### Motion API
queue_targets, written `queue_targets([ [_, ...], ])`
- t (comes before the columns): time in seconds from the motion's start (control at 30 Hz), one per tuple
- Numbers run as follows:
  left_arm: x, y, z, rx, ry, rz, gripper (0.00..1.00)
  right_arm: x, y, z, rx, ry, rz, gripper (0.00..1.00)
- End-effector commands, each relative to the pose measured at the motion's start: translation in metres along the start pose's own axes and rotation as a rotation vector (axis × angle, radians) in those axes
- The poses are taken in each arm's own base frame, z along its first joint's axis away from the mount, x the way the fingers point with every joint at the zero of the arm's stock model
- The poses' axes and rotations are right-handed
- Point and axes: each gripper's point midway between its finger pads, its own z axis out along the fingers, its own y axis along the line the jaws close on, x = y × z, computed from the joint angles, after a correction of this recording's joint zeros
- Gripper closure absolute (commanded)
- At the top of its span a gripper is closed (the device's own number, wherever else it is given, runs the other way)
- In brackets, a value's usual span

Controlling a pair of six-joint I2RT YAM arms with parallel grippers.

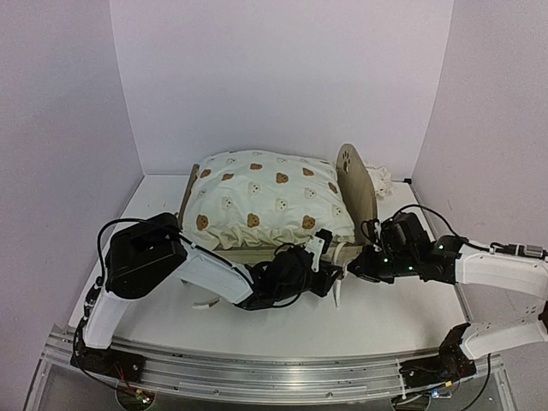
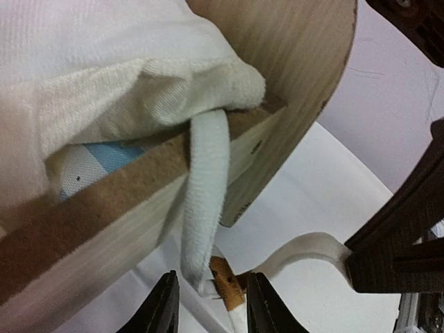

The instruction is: Set up the pet bed

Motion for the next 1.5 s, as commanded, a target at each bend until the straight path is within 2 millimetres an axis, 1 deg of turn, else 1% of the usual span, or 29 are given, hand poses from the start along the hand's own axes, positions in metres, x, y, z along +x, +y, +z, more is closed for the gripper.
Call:
queue_targets([
  [0.0,-0.035,0.014,0.01,-0.112,-0.132,-0.039,0.68,-0.014,0.007,-0.008,-0.03,-0.059,0.016,1.0],
  [0.07,-0.036,0.012,0.014,-0.109,-0.141,-0.042,0.73,-0.013,0.006,-0.008,-0.029,-0.06,0.018,1.0],
  [0.1,-0.035,0.011,0.016,-0.108,-0.137,-0.044,0.78,-0.012,0.005,-0.009,-0.027,-0.062,0.019,1.0],
  [0.2,-0.027,0.012,0.02,-0.123,-0.108,-0.056,0.96,-0.013,0.002,-0.009,-0.017,-0.074,0.02,1.0],
  [0.23,-0.026,0.014,0.019,-0.128,-0.097,-0.054,0.99,-0.015,0.003,-0.009,-0.014,-0.079,0.016,1.0],
  [0.3,-0.025,0.012,0.016,-0.127,-0.083,-0.041,1.0,-0.021,0.005,-0.009,-0.008,-0.094,-0.006,1.0],
  [0.37,-0.033,0.005,0.007,-0.097,-0.084,-0.005,1.0,-0.031,0.011,-0.007,-0.001,-0.11,-0.052,1.0],
  [0.4,-0.042,-0.003,0.002,-0.063,-0.1,0.008,1.0,-0.035,0.014,-0.005,-0.002,-0.113,-0.072,1.0],
  [0.43,-0.048,-0.01,-0.004,-0.029,-0.11,0.036,1.0,-0.038,0.016,-0.001,-0.006,-0.11,-0.084,1.0],
  [0.53,-0.054,-0.024,-0.018,0.051,-0.121,0.094,1.0,-0.042,0.018,0.014,-0.022,-0.084,-0.086,1.0],
  [0.6,-0.05,-0.023,-0.021,0.061,-0.103,0.107,1.0,-0.044,0.022,0.022,-0.043,-0.077,-0.084,1.0],
  [0.63,-0.045,-0.021,-0.022,0.059,-0.082,0.106,1.0,-0.046,0.025,0.026,-0.056,-0.077,-0.086,1.0],
  [0.73,-0.038,-0.021,-0.025,0.073,-0.055,0.092,1.0,-0.051,0.029,0.032,-0.064,-0.073,-0.094,1.0],
  [0.9,-0.042,-0.03,-0.03,0.12,-0.066,0.096,1.0,-0.035,0.031,0.046,-0.112,-0.002,-0.086,1.0],
  [1.0,-0.035,-0.03,-0.03,0.129,-0.052,0.114,1.0,-0.031,0.042,0.052,-0.184,0.018,-0.084,1.0],
  [1.07,-0.033,-0.028,-0.032,0.128,-0.05,0.125,1.0,-0.028,0.046,0.054,-0.206,0.032,-0.082,1.0],
  [1.1,-0.033,-0.029,-0.033,0.133,-0.051,0.134,1.0,-0.025,0.044,0.055,-0.208,0.037,-0.078,1.0],
  [1.13,-0.033,-0.03,-0.035,0.141,-0.052,0.146,1.0,-0.024,0.042,0.056,-0.209,0.035,-0.075,1.0],
  [1.17,-0.031,-0.03,-0.036,0.146,-0.049,0.167,0.97,-0.023,0.039,0.057,-0.201,0.029,-0.069,1.0],
  [1.3,-0.023,-0.032,-0.045,0.182,-0.024,0.271,0.76,-0.023,0.029,0.061,-0.166,0.01,-0.071,1.0],
  [1.37,-0.014,-0.031,-0.052,0.202,-0.001,0.347,0.69,-0.023,0.028,0.064,-0.161,0.011,-0.079,1.0],
  [1.47,0.004,-0.027,-0.067,0.247,0.041,0.5,0.59,-0.021,0.024,0.068,-0.151,0.018,-0.088,1.0],
])
